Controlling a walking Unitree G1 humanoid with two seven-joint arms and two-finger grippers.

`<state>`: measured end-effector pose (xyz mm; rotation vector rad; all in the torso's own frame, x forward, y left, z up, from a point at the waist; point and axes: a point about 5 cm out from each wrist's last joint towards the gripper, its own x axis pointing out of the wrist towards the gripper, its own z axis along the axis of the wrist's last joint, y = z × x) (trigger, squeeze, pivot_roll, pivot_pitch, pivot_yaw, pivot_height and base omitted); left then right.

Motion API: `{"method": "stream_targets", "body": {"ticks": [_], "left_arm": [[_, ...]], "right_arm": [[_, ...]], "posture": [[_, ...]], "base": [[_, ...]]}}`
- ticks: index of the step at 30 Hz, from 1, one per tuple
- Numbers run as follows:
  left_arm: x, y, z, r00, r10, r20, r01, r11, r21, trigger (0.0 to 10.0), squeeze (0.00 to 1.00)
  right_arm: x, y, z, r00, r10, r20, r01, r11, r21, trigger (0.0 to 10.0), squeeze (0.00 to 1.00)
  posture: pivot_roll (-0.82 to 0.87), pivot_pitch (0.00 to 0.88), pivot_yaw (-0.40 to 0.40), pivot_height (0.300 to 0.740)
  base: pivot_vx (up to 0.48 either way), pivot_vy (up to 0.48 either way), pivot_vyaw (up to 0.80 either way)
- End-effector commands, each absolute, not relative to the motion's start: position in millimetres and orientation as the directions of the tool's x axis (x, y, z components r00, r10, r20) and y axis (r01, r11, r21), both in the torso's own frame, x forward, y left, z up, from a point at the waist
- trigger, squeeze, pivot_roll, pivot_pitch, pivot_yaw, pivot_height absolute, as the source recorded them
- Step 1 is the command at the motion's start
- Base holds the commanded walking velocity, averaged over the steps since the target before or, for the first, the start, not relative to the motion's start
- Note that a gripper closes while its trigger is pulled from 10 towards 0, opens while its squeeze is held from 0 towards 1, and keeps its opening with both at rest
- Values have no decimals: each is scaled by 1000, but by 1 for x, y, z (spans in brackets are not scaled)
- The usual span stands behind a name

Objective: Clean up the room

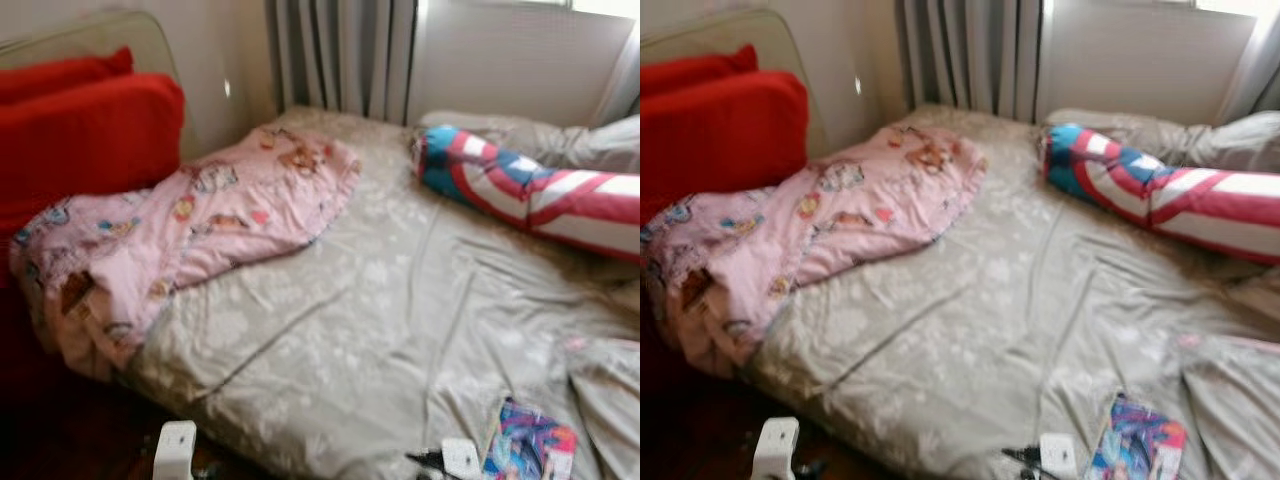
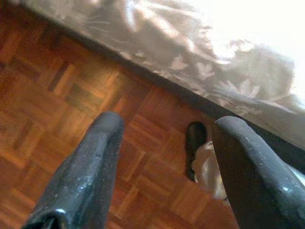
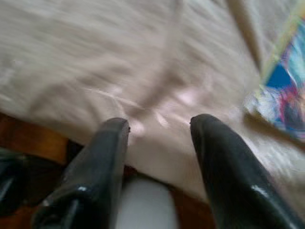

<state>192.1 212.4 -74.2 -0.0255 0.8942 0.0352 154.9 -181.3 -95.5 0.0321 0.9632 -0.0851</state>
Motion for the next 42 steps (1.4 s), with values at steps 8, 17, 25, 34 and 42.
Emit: {"method": "stream_targets", "body": {"ticks": [8, 17, 25, 34, 42], "left_arm": [[189, 216, -76, 609, 28, -793, -33, 999, 10, 10000, 0], [188, 215, -76, 607, 28, -795, -28, 1000, 14, 10000, 0], [189, 214, -76, 607, 28, -794, -28, 1000, 14, 10000, 0], [189, 213, -76, 608, 27, -794, -30, 999, 11, 10000, 0], [190, 213, -76, 608, 26, -793, -29, 1000, 10, 10000, 0]], "right_arm": [[154, -181, -97, 551, -67, -832, 103, 995, -13, 10000, 0], [152, -181, -97, 546, -57, -836, 91, 996, -9, 10000, 0], [152, -182, -97, 543, -54, -838, 83, 997, -11, 10000, 0], [152, -183, -97, 542, -51, -839, 73, 997, -14, 10000, 0], [152, -184, -97, 542, -52, -839, 72, 997, -15, 10000, 0]], "posture": [[-41, 0, 6, 725], [-44, 0, 9, 725], [-43, 0, 7, 725], [-42, 0, 6, 725], [-40, 2, 5, 725]], "base": [[0, 352, 0], [0, 351, 0], [0, 351, 0], [0, 352, 0], [0, 353, 0]]}}
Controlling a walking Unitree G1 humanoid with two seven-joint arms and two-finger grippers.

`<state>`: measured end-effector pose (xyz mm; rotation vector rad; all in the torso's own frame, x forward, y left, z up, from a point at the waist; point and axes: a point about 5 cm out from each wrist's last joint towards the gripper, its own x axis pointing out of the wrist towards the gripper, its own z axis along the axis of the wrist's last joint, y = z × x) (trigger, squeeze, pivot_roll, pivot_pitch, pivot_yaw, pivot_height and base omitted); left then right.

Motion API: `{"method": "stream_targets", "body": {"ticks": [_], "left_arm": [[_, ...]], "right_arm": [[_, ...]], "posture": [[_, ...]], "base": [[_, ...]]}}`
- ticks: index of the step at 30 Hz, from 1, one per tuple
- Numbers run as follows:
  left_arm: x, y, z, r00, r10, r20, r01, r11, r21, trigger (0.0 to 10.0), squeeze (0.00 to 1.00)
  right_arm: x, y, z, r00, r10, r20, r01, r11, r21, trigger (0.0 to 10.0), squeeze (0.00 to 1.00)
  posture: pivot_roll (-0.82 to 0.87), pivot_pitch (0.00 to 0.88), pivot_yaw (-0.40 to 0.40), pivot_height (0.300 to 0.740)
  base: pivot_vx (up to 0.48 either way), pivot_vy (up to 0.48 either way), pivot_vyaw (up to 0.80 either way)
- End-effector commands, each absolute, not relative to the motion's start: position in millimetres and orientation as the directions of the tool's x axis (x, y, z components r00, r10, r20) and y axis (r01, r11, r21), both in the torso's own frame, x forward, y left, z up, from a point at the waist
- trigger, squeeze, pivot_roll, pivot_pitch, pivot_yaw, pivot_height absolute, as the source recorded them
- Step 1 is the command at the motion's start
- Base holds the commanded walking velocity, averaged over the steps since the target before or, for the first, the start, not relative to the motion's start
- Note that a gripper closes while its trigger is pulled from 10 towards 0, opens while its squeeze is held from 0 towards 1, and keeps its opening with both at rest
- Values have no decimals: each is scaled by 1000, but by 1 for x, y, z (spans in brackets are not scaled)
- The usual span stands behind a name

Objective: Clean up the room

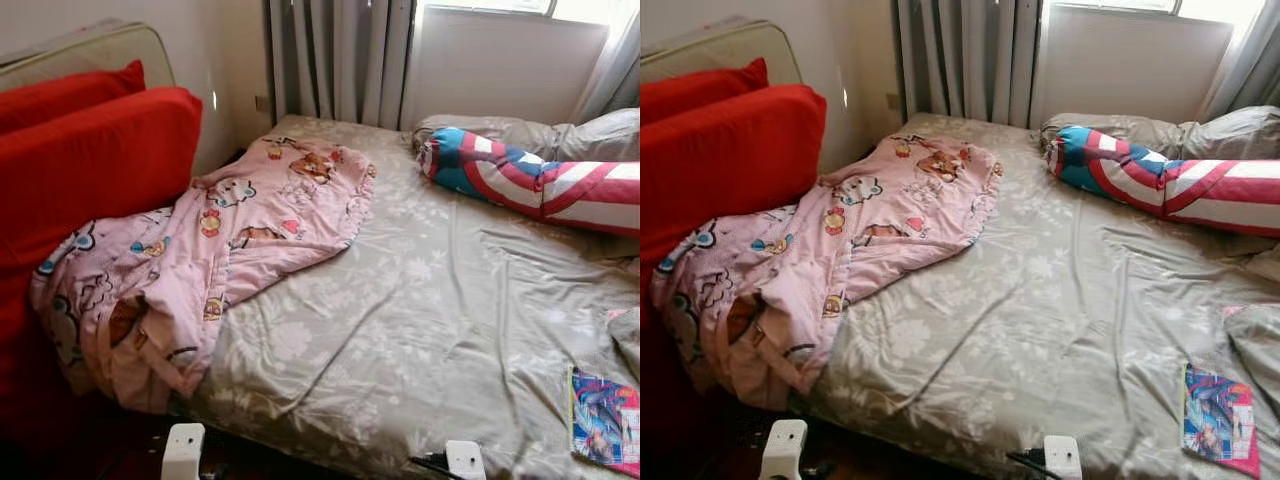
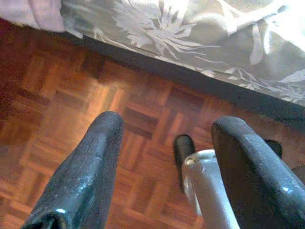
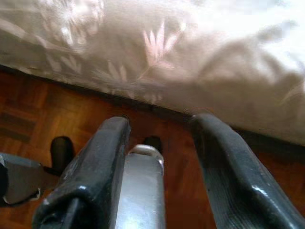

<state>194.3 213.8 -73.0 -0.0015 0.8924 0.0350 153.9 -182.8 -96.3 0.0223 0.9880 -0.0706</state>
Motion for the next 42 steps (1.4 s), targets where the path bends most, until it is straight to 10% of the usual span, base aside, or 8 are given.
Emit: {"method": "stream_targets", "body": {"ticks": [1, 42], "left_arm": [[190, 213, -76, 608, 26, -793, -28, 1000, 10, 10000, 0], [190, 213, -76, 607, 27, -794, -29, 1000, 12, 10000, 0]], "right_arm": [[152, -184, -97, 543, -52, -838, 73, 997, -15, 10000, 0], [149, -187, -98, 538, -60, -841, 61, 998, -33, 10000, 0]], "posture": [[-40, 2, 5, 725], [-37, 6, 5, 725]], "base": [[0, 356, 0], [0, 386, 202]]}}
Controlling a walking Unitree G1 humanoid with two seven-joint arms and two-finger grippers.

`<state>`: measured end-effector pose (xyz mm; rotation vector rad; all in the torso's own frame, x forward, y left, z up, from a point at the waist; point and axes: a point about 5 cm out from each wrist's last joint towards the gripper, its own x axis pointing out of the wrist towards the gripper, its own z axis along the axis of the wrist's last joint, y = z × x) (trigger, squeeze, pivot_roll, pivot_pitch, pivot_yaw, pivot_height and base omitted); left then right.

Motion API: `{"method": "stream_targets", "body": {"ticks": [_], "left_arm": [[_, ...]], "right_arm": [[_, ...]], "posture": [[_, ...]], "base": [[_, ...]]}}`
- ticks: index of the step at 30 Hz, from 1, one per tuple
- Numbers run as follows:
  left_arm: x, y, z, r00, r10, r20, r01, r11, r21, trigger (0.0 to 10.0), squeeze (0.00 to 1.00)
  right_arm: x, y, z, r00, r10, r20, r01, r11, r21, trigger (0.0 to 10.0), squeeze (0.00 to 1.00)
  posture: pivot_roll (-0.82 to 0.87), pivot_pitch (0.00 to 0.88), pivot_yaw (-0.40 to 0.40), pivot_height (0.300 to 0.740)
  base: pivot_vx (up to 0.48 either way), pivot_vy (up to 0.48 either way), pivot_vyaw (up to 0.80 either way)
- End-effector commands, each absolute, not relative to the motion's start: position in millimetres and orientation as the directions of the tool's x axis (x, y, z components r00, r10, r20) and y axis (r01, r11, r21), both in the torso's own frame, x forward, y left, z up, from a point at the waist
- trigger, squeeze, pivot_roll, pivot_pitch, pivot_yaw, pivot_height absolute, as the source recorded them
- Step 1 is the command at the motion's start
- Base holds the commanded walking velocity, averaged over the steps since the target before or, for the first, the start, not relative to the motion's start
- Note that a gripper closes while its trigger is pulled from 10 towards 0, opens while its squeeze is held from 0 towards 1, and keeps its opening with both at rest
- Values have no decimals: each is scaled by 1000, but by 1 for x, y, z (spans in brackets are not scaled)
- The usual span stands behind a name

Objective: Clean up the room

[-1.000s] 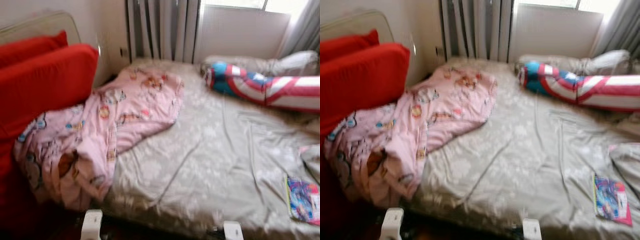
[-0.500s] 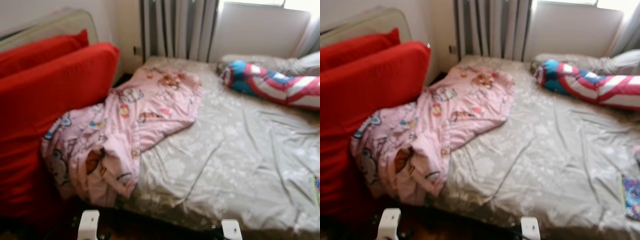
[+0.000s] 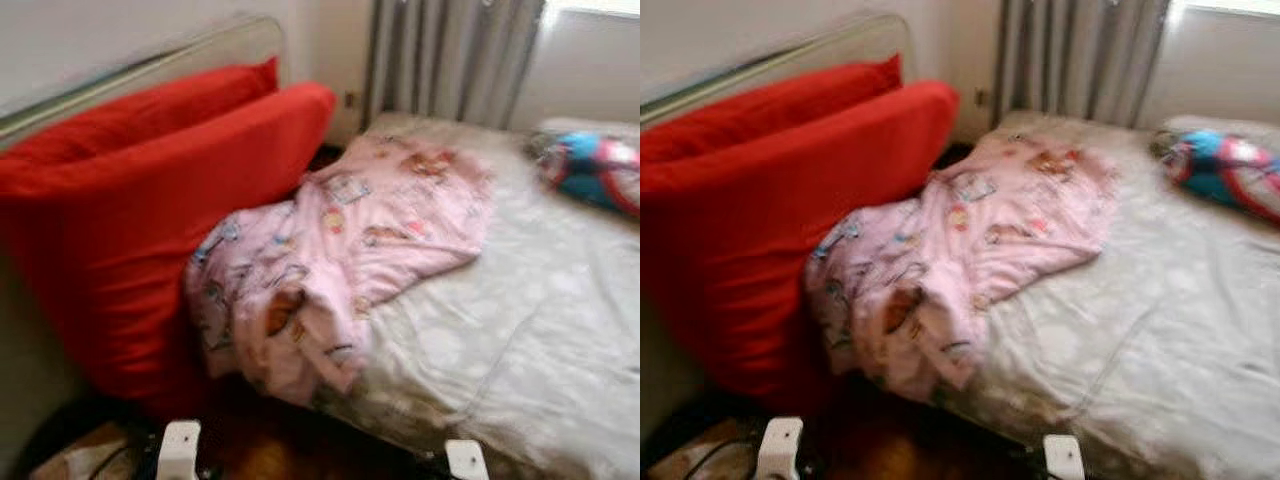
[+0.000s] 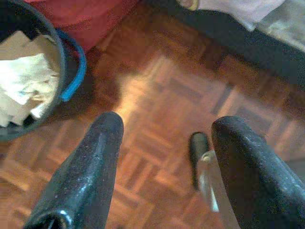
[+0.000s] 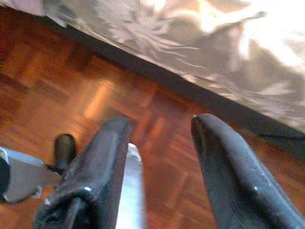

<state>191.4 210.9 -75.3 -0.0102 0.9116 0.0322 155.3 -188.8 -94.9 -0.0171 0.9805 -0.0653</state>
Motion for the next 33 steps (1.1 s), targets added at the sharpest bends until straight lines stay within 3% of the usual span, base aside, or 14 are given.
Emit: {"method": "stream_targets", "body": {"ticks": [1, 23, 33], "left_arm": [[190, 213, -76, 608, 27, -793, -28, 1000, 12, 10000, 0], [190, 214, -76, 606, 26, -795, -10, 1000, 25, 10000, 0], [190, 213, -76, 604, 23, -797, -5, 1000, 26, 10000, 0]], "right_arm": [[149, -187, -98, 538, -60, -841, 61, 998, -32, 10000, 0], [149, -187, -97, 550, -49, -834, 47, 999, -28, 10000, 0], [149, -187, -97, 548, -38, -836, 46, 999, -15, 10000, 0]], "posture": [[-37, 6, 5, 725], [-37, 0, 6, 725], [-36, 1, 4, 725]], "base": [[0, 0, 0], [0, 0, 0], [0, 0, 583]]}}
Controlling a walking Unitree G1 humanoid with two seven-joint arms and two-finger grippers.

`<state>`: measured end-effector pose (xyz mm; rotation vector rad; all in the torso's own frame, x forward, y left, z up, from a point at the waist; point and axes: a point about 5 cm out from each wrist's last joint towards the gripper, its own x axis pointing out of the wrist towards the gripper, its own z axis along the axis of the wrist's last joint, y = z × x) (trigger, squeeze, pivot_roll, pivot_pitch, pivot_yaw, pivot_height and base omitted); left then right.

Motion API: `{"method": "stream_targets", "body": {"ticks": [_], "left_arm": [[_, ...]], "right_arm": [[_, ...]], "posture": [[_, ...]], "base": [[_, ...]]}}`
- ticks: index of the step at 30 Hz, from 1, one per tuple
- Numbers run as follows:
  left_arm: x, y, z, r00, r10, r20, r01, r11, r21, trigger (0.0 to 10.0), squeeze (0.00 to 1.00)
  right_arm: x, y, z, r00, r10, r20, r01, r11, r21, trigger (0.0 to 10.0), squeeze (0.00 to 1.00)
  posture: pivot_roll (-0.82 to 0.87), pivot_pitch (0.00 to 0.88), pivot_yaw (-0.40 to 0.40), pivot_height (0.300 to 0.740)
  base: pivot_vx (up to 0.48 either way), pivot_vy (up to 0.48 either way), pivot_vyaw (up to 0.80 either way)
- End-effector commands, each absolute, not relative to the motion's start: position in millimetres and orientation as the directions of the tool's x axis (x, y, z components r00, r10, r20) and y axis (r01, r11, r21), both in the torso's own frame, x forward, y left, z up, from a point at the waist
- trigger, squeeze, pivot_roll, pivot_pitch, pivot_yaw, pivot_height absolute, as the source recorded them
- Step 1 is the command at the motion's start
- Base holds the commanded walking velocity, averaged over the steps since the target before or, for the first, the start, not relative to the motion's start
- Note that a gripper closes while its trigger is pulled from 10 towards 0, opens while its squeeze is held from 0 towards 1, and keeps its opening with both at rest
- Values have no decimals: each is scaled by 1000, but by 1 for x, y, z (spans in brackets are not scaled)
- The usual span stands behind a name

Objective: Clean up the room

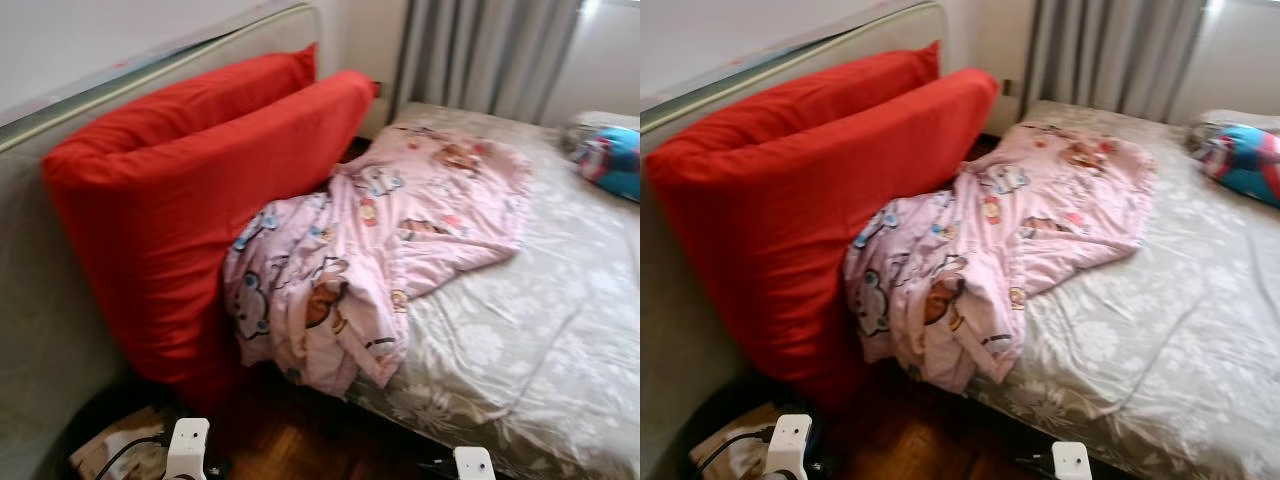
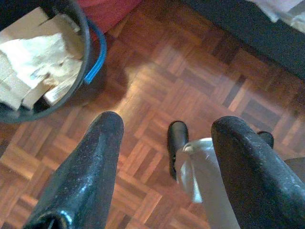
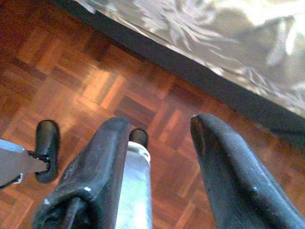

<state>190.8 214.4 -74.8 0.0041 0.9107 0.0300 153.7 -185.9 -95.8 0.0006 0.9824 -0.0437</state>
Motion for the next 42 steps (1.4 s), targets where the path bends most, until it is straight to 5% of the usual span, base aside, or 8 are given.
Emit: {"method": "stream_targets", "body": {"ticks": [1, 15, 42], "left_arm": [[190, 213, -76, 604, 23, -797, -4, 1000, 26, 10000, 0], [190, 214, -76, 602, 20, -798, 0, 1000, 25, 10000, 0], [190, 213, -76, 601, 18, -799, 1, 1000, 23, 10000, 0]], "right_arm": [[148, -187, -97, 548, -38, -836, 50, 999, -12, 10000, 0], [149, -185, -97, 559, -7, -829, 19, 1000, 5, 10000, 0], [149, -184, -97, 558, 9, -830, 25, 999, 27, 10000, 0]], "posture": [[-36, 1, 4, 725], [-38, 4, 4, 725], [-39, 3, 4, 725]], "base": [[0, 0, 0], [0, 0, 456], [0, 0, 0]]}}
